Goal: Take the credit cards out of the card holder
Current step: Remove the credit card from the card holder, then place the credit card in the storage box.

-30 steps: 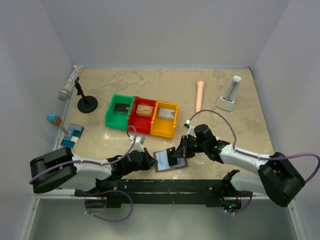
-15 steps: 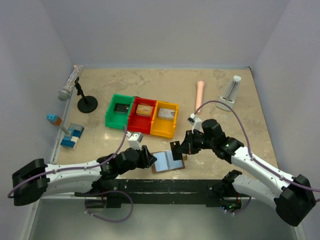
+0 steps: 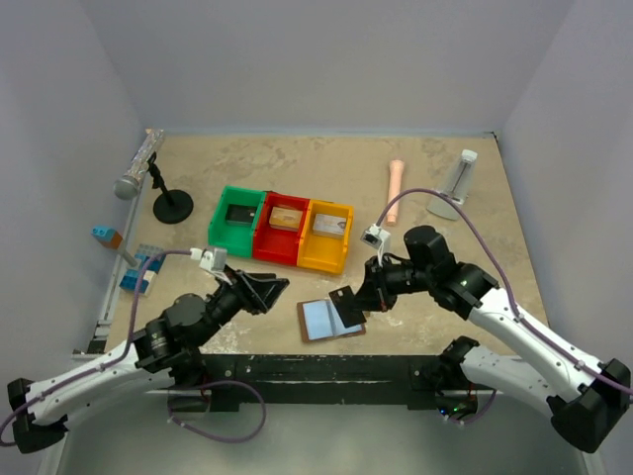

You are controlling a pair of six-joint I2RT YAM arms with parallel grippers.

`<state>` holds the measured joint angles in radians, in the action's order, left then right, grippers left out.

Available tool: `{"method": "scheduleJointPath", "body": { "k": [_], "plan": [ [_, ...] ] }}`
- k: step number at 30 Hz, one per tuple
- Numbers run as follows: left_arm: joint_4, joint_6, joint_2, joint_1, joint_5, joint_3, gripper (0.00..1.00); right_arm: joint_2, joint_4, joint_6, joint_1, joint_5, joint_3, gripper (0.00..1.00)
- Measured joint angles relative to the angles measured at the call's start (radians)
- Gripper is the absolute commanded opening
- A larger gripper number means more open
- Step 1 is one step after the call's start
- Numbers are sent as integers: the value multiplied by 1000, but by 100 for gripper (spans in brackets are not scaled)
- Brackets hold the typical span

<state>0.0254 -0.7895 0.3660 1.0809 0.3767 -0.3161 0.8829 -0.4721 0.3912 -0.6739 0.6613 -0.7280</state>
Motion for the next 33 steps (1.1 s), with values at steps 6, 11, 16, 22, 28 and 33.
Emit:
{"method": "scheduleJointPath", "body": {
  "k": [6,11,16,22,28,33],
  "plan": [
    [25,103,-126,-85,-192,7,59,26,-63,-83,-98,84,-75,0],
    [16,140,-38,-87,-429,7,56,79,-92,-122,-179,92,-119,0],
    [-23,147,13,-87,-561,7,54,94,-111,-143,-192,92,-127,0],
    [-92,146,38,-87,-652,7,53,100,-127,-156,-199,102,-147,0],
    [-161,140,126,-87,-734,8,50,120,-127,-158,-212,127,-163,0],
    [-201,135,151,-87,-766,8,49,127,-127,-158,-218,141,-167,0]
  ]
}}
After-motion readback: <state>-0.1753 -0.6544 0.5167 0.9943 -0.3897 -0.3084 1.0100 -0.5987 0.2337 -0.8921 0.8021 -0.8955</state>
